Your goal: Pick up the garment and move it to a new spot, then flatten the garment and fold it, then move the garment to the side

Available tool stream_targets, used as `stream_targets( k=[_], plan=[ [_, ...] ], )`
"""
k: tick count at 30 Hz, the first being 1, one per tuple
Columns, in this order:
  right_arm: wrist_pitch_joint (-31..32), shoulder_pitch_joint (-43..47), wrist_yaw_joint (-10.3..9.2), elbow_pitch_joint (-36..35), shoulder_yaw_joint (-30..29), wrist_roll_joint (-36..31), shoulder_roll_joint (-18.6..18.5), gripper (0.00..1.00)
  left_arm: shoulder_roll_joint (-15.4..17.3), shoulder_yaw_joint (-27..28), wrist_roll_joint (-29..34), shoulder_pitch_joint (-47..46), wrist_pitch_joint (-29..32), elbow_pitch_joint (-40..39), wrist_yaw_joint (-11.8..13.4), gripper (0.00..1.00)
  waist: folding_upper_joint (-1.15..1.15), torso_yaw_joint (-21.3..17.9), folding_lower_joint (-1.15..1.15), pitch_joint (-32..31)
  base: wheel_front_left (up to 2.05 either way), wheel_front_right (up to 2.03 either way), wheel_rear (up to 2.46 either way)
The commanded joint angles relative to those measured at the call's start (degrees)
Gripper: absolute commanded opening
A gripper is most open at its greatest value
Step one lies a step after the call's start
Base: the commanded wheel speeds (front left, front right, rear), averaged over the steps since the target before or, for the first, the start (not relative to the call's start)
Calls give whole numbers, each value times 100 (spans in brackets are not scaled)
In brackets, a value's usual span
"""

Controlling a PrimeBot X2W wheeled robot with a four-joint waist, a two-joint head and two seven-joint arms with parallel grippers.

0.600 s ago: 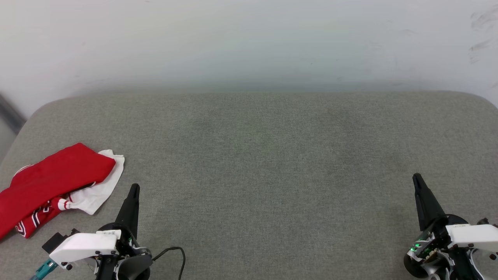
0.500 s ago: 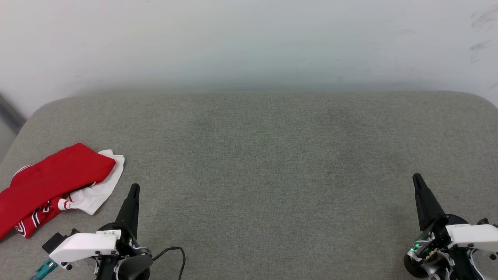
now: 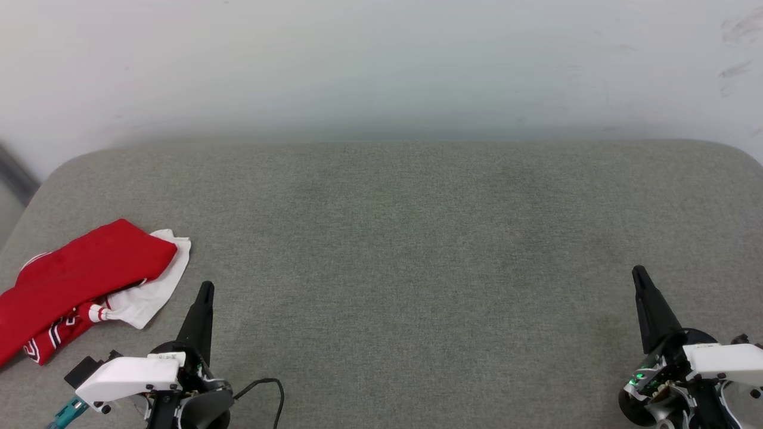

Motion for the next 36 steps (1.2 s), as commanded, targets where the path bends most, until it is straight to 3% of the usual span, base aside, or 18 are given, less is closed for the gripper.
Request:
stream_targets(
  k=[1, 3, 4, 23, 30, 36],
  plan=[
    [-4, -61, -2, 5, 4, 22, 17, 0, -11, 8, 7, -32, 10, 0, -20, 0, 0, 0, 0, 0, 0, 0, 0],
    [-1, 0, 0, -1, 0, -2, 0, 0, 0, -2, 0, -1, 0, -1, 0, 0, 0, 0, 0, 0, 0, 0, 0],
    [-3, 24, 0, 38, 4, -4, 1, 100, -2, -9, -1, 17, -2, 39, 2, 100, 0, 0, 0, 0, 0, 0, 0],
    [-498, 133, 0, -281, 370, -377, -86, 100, 31, -575, 404, -18, -512, -349, 1, 100, 0, 3, 0, 5, 0, 0, 0],
    [-680, 153, 0, -404, 479, -815, -145, 100, 13, -632, 999, -3, -683, -468, 0, 100, 0, -2, 0, 5, 0, 0, 0],
    [-816, 180, 0, -510, 445, -1636, -172, 100, 14, -741, 1738, -12, -819, -498, 0, 100, 0, -1, 0, -5, 0, 0, 0]
  ],
)
